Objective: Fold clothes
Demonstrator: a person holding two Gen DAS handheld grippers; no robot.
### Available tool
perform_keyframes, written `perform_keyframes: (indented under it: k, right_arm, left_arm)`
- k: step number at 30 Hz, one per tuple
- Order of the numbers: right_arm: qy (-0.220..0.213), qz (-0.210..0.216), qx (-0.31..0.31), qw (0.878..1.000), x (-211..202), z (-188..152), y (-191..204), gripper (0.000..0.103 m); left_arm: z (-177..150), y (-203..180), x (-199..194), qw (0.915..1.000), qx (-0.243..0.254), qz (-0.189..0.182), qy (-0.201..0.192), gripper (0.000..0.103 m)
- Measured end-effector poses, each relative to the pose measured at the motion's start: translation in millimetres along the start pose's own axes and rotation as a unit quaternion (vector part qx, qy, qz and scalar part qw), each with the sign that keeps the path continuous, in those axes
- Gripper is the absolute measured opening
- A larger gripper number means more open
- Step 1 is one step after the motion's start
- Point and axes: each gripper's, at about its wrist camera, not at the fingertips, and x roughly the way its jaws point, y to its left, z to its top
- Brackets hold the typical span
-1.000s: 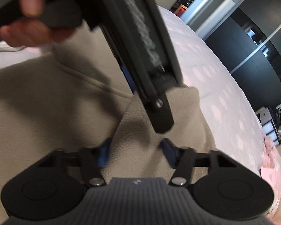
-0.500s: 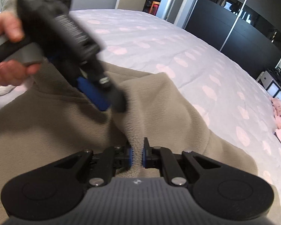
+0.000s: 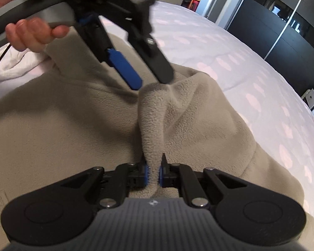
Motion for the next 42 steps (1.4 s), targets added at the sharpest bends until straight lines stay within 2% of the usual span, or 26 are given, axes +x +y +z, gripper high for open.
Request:
perform_keyframes:
  k: [3,8,10,12,14,16,21,23,25,27,29,32,34,35,37,38,40,42]
  right_arm:
    - [0.004,-0.007,-0.015,1.0,0,-2,7,0.011]
    - [0.002,-0.017,-0.045,0.999,-4,-6,20,0.015]
    - [0.001,-0.015,-0.048,0.999,-5,-9,21,0.016]
    - [-0.001,-0.011,-0.047,0.999,-8,-13,22,0.016]
    - [-0.003,-0.005,-0.045,0.999,-10,-17,21,0.016]
    - [-0.002,0.005,-0.042,0.999,-11,-22,22,0.018]
    - [-0.012,0.021,-0.045,0.999,-22,-35,16,0.02]
    - [-0.02,0.041,-0.024,0.999,-27,-28,11,0.032]
    - [-0.042,0.051,-0.007,0.998,-42,-34,-3,0.033]
    - [-0.072,0.038,0.006,0.997,-63,-41,-8,0.032]
    - [-0.092,0.011,0.027,0.995,-79,-50,-18,0.032]
    - [-0.114,-0.031,0.086,0.989,-87,-55,-52,0.032]
    - [-0.13,-0.04,0.13,0.982,-94,-58,-73,0.032]
    - [-0.139,-0.038,0.148,0.979,-99,-59,-80,0.032]
    - [-0.152,-0.014,0.169,0.974,-111,-62,-87,0.033]
    - [-0.154,0.013,0.17,0.973,-116,-62,-89,0.033]
    - [-0.154,0.055,0.156,0.974,-117,-56,-85,0.034]
    - [-0.15,0.079,0.134,0.976,-116,-56,-73,0.034]
  left_arm:
    - [-1,-9,9,0.9998,0.017,0.009,0.005,0.058]
    - [-6,-19,18,0.9976,0.046,0.052,0.002,0.055]
    - [-8,-20,20,0.9953,0.061,0.075,0.005,0.03]
    - [-10,-15,19,0.9945,0.062,0.084,0.007,0.018]
    - [-13,-9,18,0.9939,0.064,0.089,0.013,0.014]
    - [-19,-4,20,0.991,0.075,0.108,0.025,0.014]
    - [-28,7,19,0.9917,0.08,0.099,0.018,0.017]
    - [-30,-5,14,0.9871,0.115,0.111,0.013,0.021]
    - [-32,-18,7,0.9818,0.14,0.128,0.006,0.026]
    - [-35,-31,-4,0.9775,0.157,0.14,-0.011,0.029]
    - [-40,-48,-17,0.9692,0.185,0.156,-0.044,0.029]
    - [-45,-82,-28,0.9455,0.253,0.181,-0.096,0.029]
    - [-46,-103,-30,0.931,0.288,0.188,-0.123,0.029]
    - [-46,-110,-31,0.9285,0.297,0.182,-0.128,0.029]
    - [-44,-121,-30,0.9293,0.303,0.17,-0.126,0.029]
    - [-44,-126,-29,0.9303,0.304,0.163,-0.124,0.029]
    - [-45,-130,-27,0.9309,0.309,0.153,-0.12,0.029]
    - [-48,-133,-20,0.9324,0.313,0.147,-0.106,0.029]
